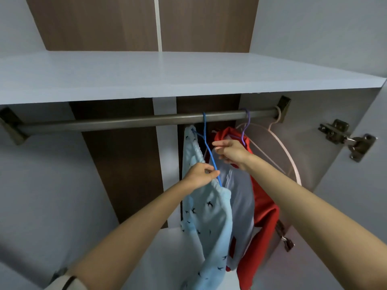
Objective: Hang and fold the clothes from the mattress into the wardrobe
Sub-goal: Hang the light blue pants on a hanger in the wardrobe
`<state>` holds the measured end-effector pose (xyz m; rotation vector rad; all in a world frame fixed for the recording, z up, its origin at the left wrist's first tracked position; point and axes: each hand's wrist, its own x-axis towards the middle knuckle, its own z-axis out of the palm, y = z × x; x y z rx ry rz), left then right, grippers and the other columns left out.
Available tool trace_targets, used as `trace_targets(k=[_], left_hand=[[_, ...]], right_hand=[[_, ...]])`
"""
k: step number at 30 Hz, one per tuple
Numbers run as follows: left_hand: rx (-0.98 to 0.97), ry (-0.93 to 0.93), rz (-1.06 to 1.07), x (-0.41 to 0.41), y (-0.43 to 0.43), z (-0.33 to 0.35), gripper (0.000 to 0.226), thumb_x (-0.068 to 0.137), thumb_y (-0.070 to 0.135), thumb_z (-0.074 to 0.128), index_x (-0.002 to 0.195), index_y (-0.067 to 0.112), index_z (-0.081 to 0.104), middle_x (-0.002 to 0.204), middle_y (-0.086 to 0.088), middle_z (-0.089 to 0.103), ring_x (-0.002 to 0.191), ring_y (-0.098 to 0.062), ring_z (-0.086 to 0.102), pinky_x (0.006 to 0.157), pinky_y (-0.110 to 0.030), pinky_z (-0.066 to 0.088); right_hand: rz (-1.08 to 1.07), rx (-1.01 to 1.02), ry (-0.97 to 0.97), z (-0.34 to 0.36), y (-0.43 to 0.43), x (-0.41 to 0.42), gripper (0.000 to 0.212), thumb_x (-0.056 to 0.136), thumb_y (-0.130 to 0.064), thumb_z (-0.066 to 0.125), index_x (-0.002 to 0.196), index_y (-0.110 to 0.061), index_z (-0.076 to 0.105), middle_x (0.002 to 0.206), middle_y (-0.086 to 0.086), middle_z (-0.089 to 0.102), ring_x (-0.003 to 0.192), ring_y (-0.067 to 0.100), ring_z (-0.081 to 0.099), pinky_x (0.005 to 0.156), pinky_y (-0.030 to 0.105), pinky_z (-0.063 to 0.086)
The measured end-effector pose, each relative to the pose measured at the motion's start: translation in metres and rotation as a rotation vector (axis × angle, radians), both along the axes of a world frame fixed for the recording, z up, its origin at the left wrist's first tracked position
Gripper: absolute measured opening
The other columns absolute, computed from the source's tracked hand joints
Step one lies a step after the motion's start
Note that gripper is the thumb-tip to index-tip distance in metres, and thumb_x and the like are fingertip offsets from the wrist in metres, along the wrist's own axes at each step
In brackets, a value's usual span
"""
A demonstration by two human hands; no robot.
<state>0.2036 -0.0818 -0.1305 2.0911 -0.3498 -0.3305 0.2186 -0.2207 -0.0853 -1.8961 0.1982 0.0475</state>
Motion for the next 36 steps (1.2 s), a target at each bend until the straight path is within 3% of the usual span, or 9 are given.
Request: trace_targets(k=[6, 10, 14, 18, 22, 27, 29, 33, 36], left_hand=[[-0.106, 0.041, 0.058, -0.025, 0.023, 0.013, 0.040, 0.097, 0.023, 0.051, 0.135, 0.012, 0.050, 0.136, -0.006, 0.054, 0.119, -0.014, 0.053, 0.088, -0.016, 0.037], [-0.124, -0.055, 0.036, -0.063, 0.038, 0.028, 0.037, 0.098, 0.020, 0.048, 0.134, 0.012, 0.051, 0.130, -0.006, 0.057, 0.119, -0.012, 0.051, 0.079, -0.012, 0.038], [-0.141, -0.133, -0.013, -0.116, 0.048, 0.041, 0.035, 0.098, 0.017, 0.044, 0.133, 0.014, 0.051, 0.130, -0.002, 0.055, 0.107, -0.007, 0.051, 0.067, -0.002, 0.039], [-0.112, -0.175, -0.121, -0.183, 0.044, 0.044, 0.037, 0.098, 0.016, 0.042, 0.134, 0.013, 0.051, 0.131, 0.000, 0.055, 0.111, -0.010, 0.052, 0.071, -0.009, 0.038], [-0.073, -0.170, -0.235, -0.252, 0.029, 0.032, 0.035, 0.098, 0.018, 0.045, 0.132, 0.016, 0.051, 0.125, -0.001, 0.059, 0.115, -0.015, 0.054, 0.079, -0.012, 0.036], [-0.021, -0.192, -0.409, -0.328, 0.001, 0.010, 0.031, 0.095, 0.014, 0.048, 0.125, 0.016, 0.056, 0.109, 0.002, 0.065, 0.093, -0.011, 0.060, 0.076, -0.005, 0.041], [0.003, -0.203, -0.502, -0.359, -0.015, -0.002, 0.029, 0.094, 0.012, 0.050, 0.122, 0.014, 0.058, 0.108, -0.003, 0.068, 0.095, -0.018, 0.064, 0.089, -0.020, 0.046], [0.093, -0.219, -0.681, -0.426, -0.049, -0.022, 0.031, 0.096, 0.015, 0.051, 0.126, 0.015, 0.055, 0.107, 0.000, 0.063, 0.092, -0.016, 0.060, 0.075, -0.016, 0.037], [0.140, -0.219, -0.787, -0.489, -0.080, -0.036, 0.031, 0.096, 0.019, 0.051, 0.127, 0.019, 0.053, 0.102, 0.007, 0.059, 0.097, -0.016, 0.060, 0.084, -0.022, 0.042]], right_hand=[[-0.029, -0.076, -0.032, 0.008, 0.001, -0.053, 0.028, 0.094, -0.004, 0.052, 0.121, -0.008, 0.059, 0.090, 0.009, 0.059, 0.058, 0.010, 0.048, 0.046, 0.015, 0.036], [-0.115, -0.031, -0.069, 0.008, 0.004, -0.105, 0.027, 0.093, -0.001, 0.053, 0.119, -0.004, 0.059, 0.072, 0.000, 0.055, 0.053, 0.008, 0.042, 0.042, 0.010, 0.033], [-0.201, -0.025, -0.076, 0.006, 0.007, -0.176, 0.026, 0.093, -0.005, 0.055, 0.117, -0.009, 0.062, 0.075, -0.007, 0.059, 0.058, 0.007, 0.049, 0.047, 0.011, 0.037], [-0.281, -0.003, -0.070, 0.006, 0.011, -0.266, 0.023, 0.094, -0.005, 0.053, 0.114, -0.012, 0.062, 0.090, 0.000, 0.063, 0.060, 0.008, 0.047, 0.055, 0.018, 0.037], [-0.369, -0.048, -0.047, -0.006, 0.007, -0.363, 0.020, 0.093, -0.003, 0.053, 0.109, -0.011, 0.062, 0.084, 0.001, 0.063, 0.062, 0.009, 0.050, 0.050, 0.011, 0.040], [-0.478, -0.134, 0.045, -0.040, -0.020, -0.479, 0.018, 0.094, -0.011, 0.053, 0.106, -0.020, 0.063, 0.092, -0.002, 0.067, 0.063, 0.008, 0.054, 0.052, 0.008, 0.042], [-0.535, -0.160, 0.070, -0.055, -0.031, -0.525, 0.017, 0.094, -0.010, 0.053, 0.104, -0.019, 0.063, 0.089, -0.002, 0.067, 0.062, 0.008, 0.054, 0.055, 0.009, 0.042], [-0.637, -0.225, 0.128, -0.081, -0.050, -0.620, 0.017, 0.093, -0.009, 0.054, 0.103, -0.018, 0.064, 0.083, -0.006, 0.066, 0.068, 0.009, 0.056, 0.066, 0.016, 0.046], [-0.736, -0.288, 0.194, -0.097, -0.064, -0.704, 0.017, 0.092, -0.011, 0.056, 0.105, -0.018, 0.064, 0.088, -0.008, 0.064, 0.072, 0.005, 0.056, 0.071, 0.021, 0.043]])
